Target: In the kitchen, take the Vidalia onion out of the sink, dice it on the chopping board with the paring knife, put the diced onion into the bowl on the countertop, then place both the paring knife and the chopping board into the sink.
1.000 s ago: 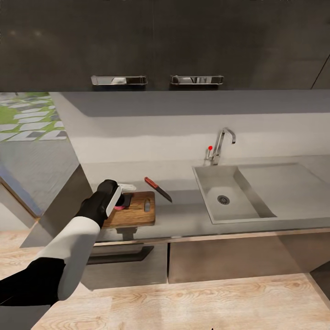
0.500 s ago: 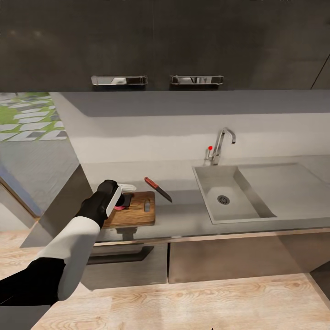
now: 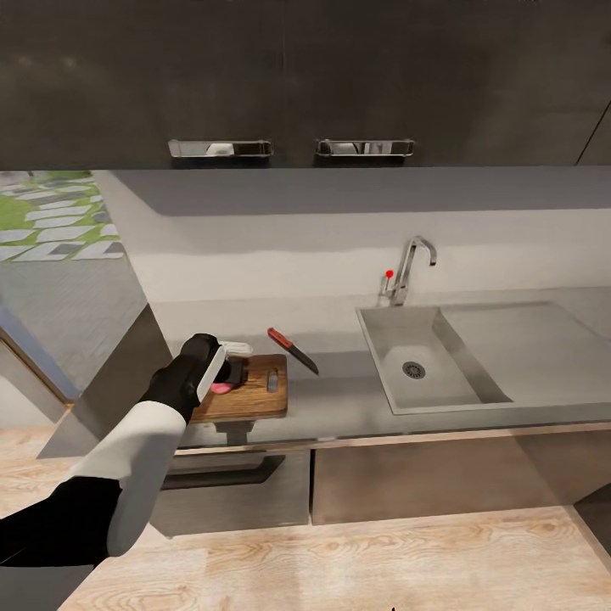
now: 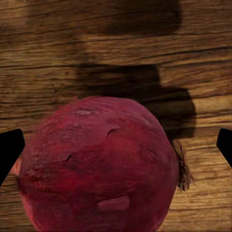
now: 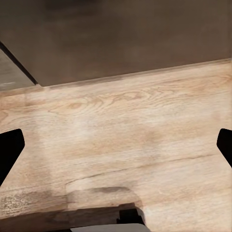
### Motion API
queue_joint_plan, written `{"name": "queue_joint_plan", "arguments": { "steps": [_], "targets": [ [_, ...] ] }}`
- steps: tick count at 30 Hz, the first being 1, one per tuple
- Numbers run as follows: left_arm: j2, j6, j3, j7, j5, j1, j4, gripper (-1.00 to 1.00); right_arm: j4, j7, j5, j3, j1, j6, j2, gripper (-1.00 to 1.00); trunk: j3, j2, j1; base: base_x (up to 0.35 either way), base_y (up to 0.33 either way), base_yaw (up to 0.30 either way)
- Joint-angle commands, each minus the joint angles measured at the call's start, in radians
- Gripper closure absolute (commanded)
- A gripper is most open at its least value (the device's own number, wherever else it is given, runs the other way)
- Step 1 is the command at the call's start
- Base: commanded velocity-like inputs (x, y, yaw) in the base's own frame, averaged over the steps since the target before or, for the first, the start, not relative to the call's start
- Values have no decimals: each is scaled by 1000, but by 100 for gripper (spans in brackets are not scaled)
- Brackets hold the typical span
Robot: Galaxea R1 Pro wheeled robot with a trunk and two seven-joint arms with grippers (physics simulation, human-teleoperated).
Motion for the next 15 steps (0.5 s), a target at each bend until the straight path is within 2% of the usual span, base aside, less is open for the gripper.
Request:
{"name": "queue_joint_plan", "arguments": {
  "steps": [1, 9, 15],
  "targets": [
    [0, 4, -2, 5, 3, -1, -1, -100, 1, -3, 6, -6, -1, -3, 0, -100, -2, -2, 1, 0, 0, 0],
    [0, 6, -2, 5, 2, -1, -22, -100, 1, -3, 6, -6, -1, -3, 0, -100, -2, -2, 1, 0, 0, 0],
    [2, 12, 0, 6, 2, -1, -161, -100, 1, -3, 6, -6, -1, -3, 0, -100, -2, -2, 1, 0, 0, 0]
  ]
}}
